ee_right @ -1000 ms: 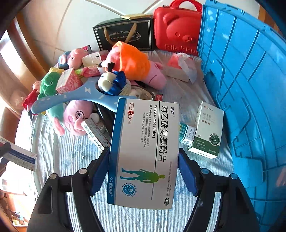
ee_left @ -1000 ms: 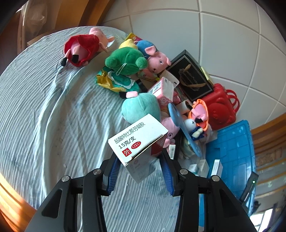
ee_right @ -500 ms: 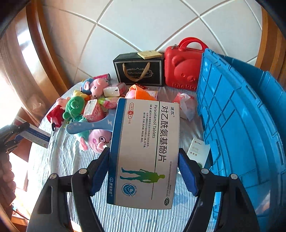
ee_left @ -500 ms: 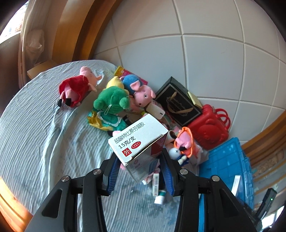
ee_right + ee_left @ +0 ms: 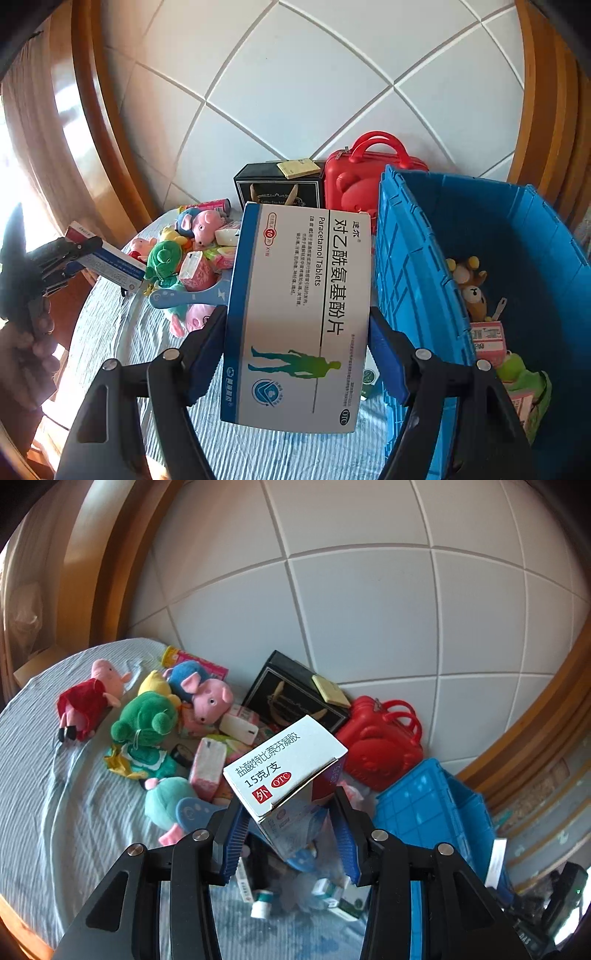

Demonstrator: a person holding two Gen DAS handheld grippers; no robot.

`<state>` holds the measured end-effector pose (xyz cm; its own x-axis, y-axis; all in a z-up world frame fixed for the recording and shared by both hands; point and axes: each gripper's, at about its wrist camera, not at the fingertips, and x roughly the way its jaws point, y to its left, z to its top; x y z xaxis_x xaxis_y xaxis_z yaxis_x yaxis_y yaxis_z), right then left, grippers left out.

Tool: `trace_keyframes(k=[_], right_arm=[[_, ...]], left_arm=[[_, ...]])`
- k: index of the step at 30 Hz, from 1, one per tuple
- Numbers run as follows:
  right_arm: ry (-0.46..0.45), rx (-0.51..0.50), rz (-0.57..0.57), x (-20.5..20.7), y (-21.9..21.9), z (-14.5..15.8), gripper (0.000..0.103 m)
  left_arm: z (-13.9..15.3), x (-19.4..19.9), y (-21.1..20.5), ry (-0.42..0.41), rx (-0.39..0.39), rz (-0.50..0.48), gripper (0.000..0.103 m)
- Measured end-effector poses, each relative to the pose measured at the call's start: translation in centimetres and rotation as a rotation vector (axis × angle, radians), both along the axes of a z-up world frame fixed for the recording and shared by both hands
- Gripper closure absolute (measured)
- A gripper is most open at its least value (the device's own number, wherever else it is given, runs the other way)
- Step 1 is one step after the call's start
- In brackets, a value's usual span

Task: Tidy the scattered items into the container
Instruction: 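Carry the ointment box and paracetamol box up over the blue crate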

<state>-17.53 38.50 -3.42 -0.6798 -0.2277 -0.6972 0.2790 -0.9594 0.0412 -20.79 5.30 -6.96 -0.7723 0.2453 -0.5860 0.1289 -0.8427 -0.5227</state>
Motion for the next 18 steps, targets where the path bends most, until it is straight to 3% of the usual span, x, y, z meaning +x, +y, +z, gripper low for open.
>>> trace_keyframes(k=[18], right_arm=[[0.055, -0.050, -0.173, 1.4, 14.4, 3.4, 0.031]], left_arm=[[7.1, -7.3, 20.7, 0.118, -0.040, -0.301, 0.061]])
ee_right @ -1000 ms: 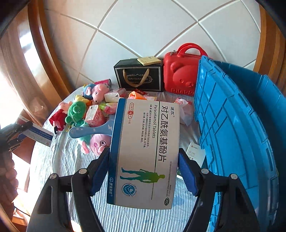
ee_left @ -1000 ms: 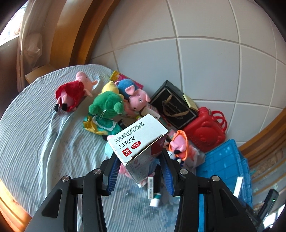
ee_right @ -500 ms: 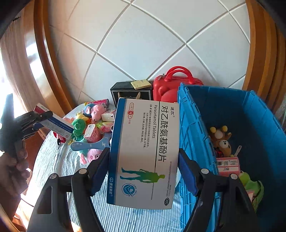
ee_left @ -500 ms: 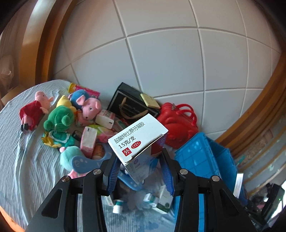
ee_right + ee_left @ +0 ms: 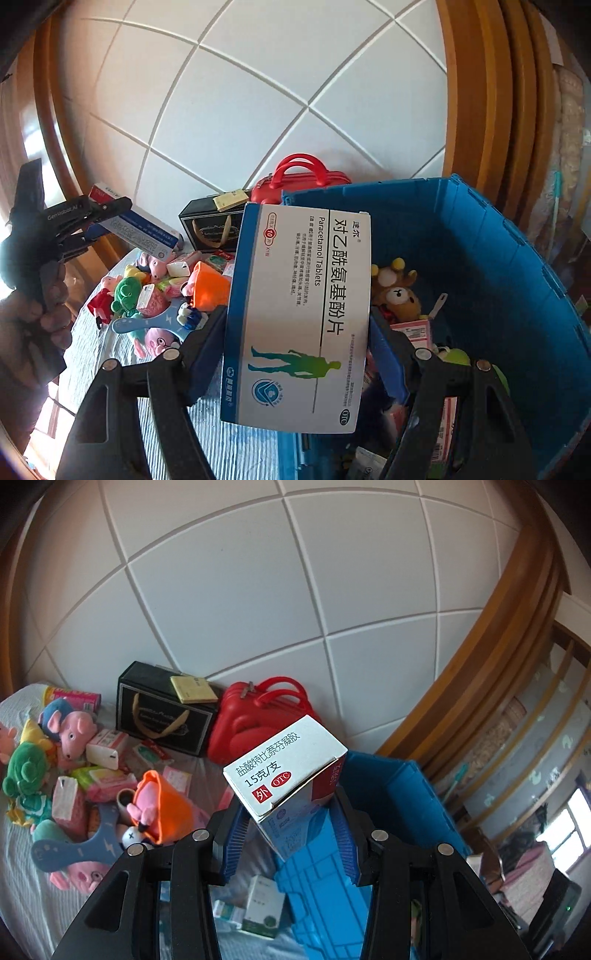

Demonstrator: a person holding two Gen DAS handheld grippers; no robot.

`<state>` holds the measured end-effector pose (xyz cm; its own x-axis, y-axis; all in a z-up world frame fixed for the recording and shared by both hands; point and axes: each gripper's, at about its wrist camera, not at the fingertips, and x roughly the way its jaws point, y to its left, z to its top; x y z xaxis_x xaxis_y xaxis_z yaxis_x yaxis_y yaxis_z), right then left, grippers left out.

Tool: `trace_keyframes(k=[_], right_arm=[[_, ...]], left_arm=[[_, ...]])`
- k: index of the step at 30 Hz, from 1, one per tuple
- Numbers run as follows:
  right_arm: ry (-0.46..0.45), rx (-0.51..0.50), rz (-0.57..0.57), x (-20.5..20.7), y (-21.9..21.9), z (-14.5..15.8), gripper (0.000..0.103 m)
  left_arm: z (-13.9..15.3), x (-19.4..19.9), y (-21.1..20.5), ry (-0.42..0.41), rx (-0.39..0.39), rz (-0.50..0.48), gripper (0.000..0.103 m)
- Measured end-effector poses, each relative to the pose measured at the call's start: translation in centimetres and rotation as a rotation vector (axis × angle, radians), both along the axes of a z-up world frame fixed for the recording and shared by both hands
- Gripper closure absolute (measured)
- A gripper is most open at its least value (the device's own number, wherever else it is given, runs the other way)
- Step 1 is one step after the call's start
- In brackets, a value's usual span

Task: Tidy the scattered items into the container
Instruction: 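Carry the ointment box and paracetamol box up over the blue crate, then open both tools to drop the two medicine boxes into the crate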

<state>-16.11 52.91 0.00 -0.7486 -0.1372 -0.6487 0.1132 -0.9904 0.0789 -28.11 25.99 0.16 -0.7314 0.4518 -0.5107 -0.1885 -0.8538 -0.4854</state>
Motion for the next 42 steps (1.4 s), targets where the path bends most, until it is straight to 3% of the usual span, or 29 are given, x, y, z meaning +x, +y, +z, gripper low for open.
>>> trace_keyframes(k=[11, 23, 28, 35, 42], right_arm=[[0.003, -0.024, -0.127, 1.3, 7.2, 0.6, 0.031], [-0.015, -0.034, -0.222, 2.1, 11.7, 0.3, 0.031], [-0.026, -0.027, -0.250, 2.2, 13.0, 0.2, 0.031], [-0.043, -0.006, -0.271, 2.0, 13.6, 0.3, 0.031], [-0.057, 0.007, -0.286, 1.9, 14.1, 0.3, 0.031]], left_arm=[[2.1, -2.1, 12.2, 0.030, -0.008, -0.186, 0.061], [3.6, -2.9, 21.5, 0.030, -0.030, -0.329, 0.061], [4.1, -2.9, 25.7, 0.022, -0.102, -0.374, 0.061], [4.5, -1.6, 30.9, 0.037, -0.296, -0.388, 0.061], [4.6, -0.8, 32.6, 0.045, -0.378, -0.372, 0.060]])
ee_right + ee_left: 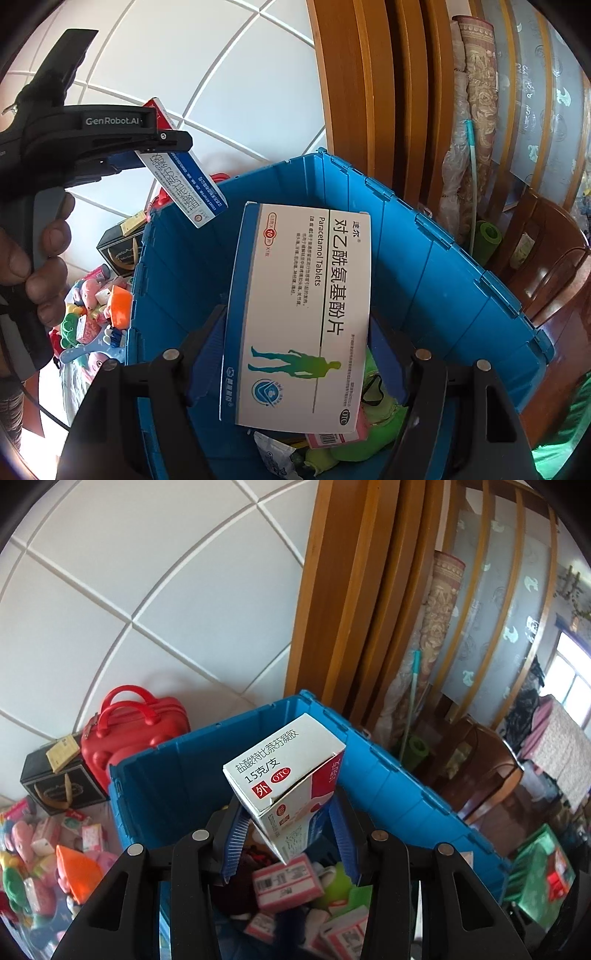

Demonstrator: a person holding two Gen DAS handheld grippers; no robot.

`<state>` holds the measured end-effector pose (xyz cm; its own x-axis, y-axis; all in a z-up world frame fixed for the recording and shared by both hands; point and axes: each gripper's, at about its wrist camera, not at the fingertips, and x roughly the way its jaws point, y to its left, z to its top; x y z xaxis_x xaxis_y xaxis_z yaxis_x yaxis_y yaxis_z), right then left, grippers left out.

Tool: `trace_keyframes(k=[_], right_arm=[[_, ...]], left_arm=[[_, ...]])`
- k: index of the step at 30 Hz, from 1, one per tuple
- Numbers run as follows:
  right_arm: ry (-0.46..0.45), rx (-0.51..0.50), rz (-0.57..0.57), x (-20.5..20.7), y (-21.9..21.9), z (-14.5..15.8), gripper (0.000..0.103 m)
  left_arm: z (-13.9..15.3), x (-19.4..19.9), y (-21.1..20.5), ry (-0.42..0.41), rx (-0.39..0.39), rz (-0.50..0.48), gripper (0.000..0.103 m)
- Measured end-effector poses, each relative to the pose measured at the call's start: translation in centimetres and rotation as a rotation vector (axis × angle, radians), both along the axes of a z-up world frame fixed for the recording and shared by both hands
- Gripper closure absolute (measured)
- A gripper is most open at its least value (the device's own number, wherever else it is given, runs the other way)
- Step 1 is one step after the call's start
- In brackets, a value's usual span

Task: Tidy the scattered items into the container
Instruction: 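Open both tools to drop the two medicine boxes into the crate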

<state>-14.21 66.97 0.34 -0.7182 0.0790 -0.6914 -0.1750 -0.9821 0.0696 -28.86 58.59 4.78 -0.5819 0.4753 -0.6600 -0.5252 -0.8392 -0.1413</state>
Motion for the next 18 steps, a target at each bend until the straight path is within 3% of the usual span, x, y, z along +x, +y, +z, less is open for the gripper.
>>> trace_keyframes(k=[9, 10, 11, 12, 18], right_arm=[[0.010, 0.017, -0.008, 0.0, 0.0, 0.5, 0.030], [0.016, 0.024, -0.015, 0.0, 0.0, 0.6, 0.030], [0.015, 0.031, -0.021, -0.1, 0.1, 0.7, 0.021], [0.021, 0.034, -0.026, 0.0, 0.1, 0.8, 0.000], [0.031, 0.033, -0.025, 0.4, 0.1, 1.3, 0.000]], left_arm=[[0.4, -0.1, -0.6, 0.012, -0.014, 0.044, 0.059], [0.4, -0.2, -0.8, 0.009, -0.002, 0.049, 0.048], [0.6, -0.2, -1.0, 0.006, 0.019, 0.052, 0.017], [0.8, -0.2, -1.1, 0.010, 0.040, 0.054, 0.004], [1.0, 0.3, -0.9, 0.010, 0.034, 0.035, 0.001]])
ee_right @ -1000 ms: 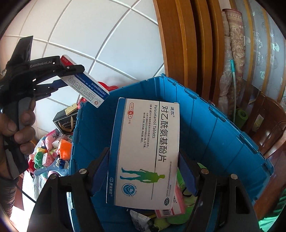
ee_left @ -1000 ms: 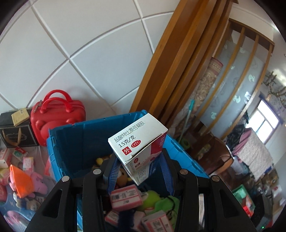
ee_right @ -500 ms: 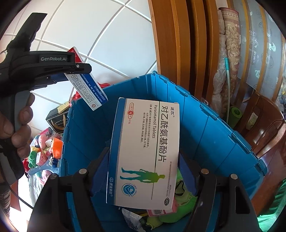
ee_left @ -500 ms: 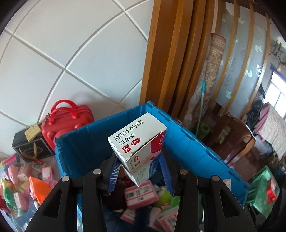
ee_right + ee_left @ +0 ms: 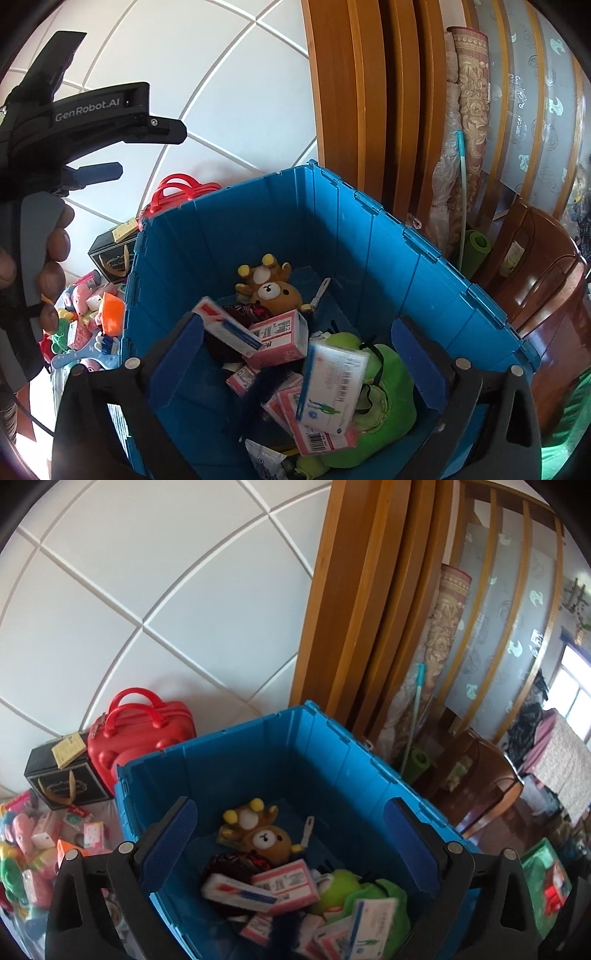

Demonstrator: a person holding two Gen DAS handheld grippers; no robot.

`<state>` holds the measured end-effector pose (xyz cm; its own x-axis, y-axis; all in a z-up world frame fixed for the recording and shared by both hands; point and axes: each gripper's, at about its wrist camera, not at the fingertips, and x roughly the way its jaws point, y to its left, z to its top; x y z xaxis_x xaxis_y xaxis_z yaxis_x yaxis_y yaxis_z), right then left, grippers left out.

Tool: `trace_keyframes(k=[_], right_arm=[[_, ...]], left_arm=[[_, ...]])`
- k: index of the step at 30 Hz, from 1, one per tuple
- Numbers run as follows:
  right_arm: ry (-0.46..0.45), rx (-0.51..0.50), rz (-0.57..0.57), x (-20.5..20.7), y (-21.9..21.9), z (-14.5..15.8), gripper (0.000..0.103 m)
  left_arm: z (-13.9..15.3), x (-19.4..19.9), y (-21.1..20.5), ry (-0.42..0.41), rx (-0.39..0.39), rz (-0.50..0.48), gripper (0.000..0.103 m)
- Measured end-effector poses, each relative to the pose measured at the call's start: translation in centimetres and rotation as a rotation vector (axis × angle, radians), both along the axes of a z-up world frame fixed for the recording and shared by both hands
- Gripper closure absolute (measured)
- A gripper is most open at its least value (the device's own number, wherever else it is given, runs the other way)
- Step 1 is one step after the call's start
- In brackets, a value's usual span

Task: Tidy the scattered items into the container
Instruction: 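Open both tools to drop the two medicine boxes into the crate, then withdraw both open tools from the crate back toward the pile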

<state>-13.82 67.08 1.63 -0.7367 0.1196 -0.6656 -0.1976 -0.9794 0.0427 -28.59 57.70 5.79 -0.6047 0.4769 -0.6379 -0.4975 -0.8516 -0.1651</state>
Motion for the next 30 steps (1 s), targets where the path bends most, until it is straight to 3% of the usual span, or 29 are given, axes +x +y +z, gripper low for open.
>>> trace_keyframes(k=[13, 19, 30], right_arm=[[0.038, 0.012, 0.057, 0.7, -1.5, 0.6, 0.000], [0.066, 0.016, 0.107, 1.1, -6.0, 0.9, 0.000], [0.030, 0.033, 0.277, 3.2, -19.6, -0.6, 0.000]], left_arm=[[0.0, 2.2, -2.6, 0.019, -0.025, 0.069, 0.001], [-0.7, 3.9, -8.5, 0.021, -0.056, 0.161, 0.001], [-2.8, 8.7, -24.7, -0.020, -0.105, 0.340, 0.000]])
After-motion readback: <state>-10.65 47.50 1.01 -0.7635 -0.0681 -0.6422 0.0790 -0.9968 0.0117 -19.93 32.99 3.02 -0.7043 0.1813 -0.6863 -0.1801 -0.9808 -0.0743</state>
